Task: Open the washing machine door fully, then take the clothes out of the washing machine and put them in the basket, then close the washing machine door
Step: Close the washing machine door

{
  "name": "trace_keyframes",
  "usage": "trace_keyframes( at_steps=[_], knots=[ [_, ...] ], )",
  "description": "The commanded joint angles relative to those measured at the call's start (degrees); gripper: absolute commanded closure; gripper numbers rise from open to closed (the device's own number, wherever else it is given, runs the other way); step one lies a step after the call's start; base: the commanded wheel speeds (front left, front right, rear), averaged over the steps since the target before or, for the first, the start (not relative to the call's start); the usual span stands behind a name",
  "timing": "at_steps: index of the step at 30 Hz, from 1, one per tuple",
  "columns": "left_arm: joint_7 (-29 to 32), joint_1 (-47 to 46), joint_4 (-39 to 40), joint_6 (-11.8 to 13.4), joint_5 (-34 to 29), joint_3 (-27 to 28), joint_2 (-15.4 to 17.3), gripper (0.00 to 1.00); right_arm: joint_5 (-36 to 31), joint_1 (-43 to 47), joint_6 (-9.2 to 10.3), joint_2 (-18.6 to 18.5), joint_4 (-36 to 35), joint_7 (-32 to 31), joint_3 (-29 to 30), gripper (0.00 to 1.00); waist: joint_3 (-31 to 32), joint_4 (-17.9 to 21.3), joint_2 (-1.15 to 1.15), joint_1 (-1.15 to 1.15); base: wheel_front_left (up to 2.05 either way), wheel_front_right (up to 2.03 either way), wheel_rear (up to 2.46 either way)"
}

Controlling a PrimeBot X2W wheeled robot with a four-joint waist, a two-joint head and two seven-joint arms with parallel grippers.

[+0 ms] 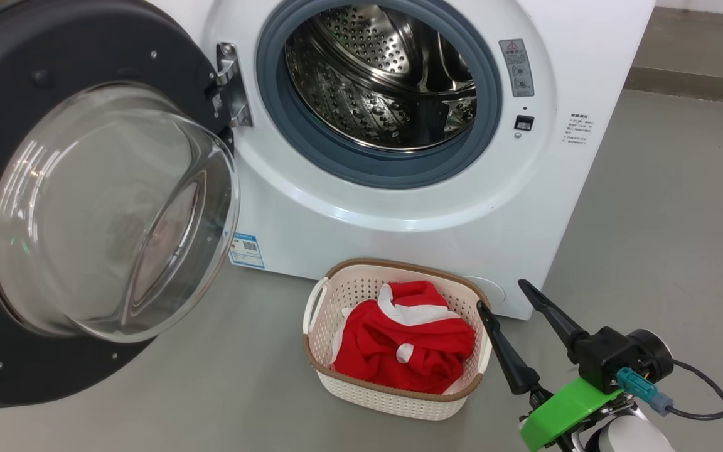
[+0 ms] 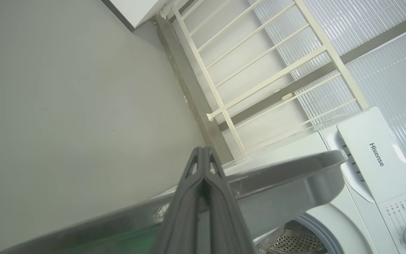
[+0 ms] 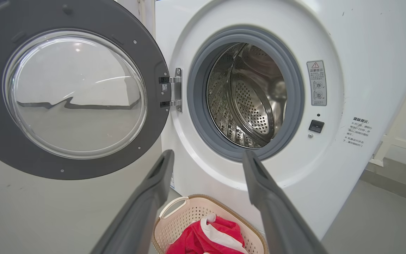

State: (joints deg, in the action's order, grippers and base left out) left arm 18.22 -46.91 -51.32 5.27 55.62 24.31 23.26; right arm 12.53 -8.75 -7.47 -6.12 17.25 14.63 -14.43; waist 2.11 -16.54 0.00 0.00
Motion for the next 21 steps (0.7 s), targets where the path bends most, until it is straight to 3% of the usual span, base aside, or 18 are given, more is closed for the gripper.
trace_keyframes(
  at_steps=[1,9,21],
  knots=[
    [2.04,-0.5,1.06,-0.97,1.09,0.13,2.03,1.0,-0.07,-2.02,-0.02,-0.28,-1.36,0.37,-0.9,0.0,0.02,-0.06,0.0,0.0,0.0,0.0,0.0],
    [6.88,0.74,2.87,-2.52,3.53,0.4,1.14,1.0,-0.22,-1.68,-0.02,0.26,-1.43,0.37,-0.7,0.0,0.21,-0.55,0.0,0.0,0.0,0.0,0.0],
    [13.26,3.71,8.8,-2.26,7.41,1.5,-0.95,1.0,-0.34,-1.53,-0.02,1.11,-1.46,0.37,-1.14,0.0,-0.01,-1.0,0.0,0.0,0.0,0.0,0.0]
  ],
)
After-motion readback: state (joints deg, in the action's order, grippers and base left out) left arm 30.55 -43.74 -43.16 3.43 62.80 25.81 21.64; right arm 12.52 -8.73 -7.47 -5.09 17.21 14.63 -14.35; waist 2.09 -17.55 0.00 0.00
